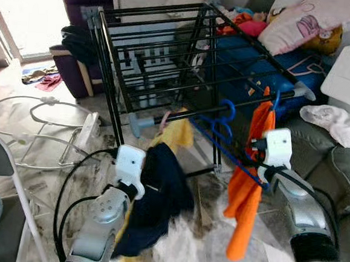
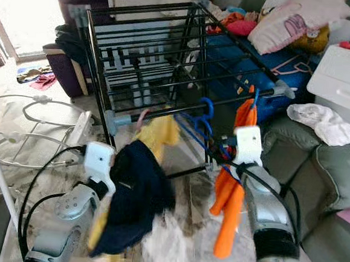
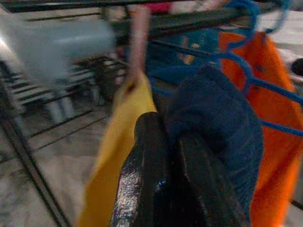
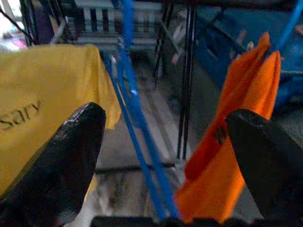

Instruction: Hang hanger

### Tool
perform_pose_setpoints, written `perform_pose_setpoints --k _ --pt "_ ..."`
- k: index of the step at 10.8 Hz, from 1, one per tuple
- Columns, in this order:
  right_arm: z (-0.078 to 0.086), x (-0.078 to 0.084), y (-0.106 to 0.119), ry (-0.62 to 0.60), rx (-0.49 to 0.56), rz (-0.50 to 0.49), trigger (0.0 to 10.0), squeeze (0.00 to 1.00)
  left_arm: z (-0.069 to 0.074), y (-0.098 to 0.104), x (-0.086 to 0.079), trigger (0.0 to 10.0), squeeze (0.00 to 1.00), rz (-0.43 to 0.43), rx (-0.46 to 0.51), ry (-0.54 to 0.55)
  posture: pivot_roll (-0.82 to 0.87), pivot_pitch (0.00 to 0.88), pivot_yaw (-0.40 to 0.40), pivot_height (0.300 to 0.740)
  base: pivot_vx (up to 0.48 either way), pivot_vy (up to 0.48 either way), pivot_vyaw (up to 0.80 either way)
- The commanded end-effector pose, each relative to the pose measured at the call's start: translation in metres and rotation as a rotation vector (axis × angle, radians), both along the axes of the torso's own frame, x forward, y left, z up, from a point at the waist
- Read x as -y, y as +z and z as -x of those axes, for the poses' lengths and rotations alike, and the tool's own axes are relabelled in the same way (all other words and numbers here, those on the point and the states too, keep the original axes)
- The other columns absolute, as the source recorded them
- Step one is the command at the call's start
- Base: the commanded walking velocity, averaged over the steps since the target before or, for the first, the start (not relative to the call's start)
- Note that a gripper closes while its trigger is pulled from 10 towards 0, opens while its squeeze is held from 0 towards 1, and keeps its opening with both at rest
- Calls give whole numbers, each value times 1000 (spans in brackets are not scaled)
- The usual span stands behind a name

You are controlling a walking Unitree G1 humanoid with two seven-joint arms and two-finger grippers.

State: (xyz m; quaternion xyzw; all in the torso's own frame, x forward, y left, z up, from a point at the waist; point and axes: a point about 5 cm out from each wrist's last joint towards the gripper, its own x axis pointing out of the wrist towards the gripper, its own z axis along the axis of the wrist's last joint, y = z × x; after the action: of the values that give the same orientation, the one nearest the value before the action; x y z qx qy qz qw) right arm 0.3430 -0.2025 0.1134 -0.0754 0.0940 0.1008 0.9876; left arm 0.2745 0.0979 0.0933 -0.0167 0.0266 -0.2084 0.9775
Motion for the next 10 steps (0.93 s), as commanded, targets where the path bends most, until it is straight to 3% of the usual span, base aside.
perform_pose_setpoints --k 1,4,7,10 --pt "-8 2 10 14 0 24 10000 0 3 6 2 10000 0 8 17 -39 -128 5 60 740 0 0 0" --pt "-28 9 18 43 -70 28 10000 0 8 5 6 10000 0 -14 4 -98 -115 19 71 740 0 0 0" --pt "-41 -4 23 63 -120 -54 10000 0 9 6 6 10000 0 -25 -4 -115 -108 19 69 740 0 0 0" --pt "-35 -17 7 141 -182 -85 10000 0 9 5 8 10000 0 -36 -11 -130 -101 11 64 740 0 0 0"
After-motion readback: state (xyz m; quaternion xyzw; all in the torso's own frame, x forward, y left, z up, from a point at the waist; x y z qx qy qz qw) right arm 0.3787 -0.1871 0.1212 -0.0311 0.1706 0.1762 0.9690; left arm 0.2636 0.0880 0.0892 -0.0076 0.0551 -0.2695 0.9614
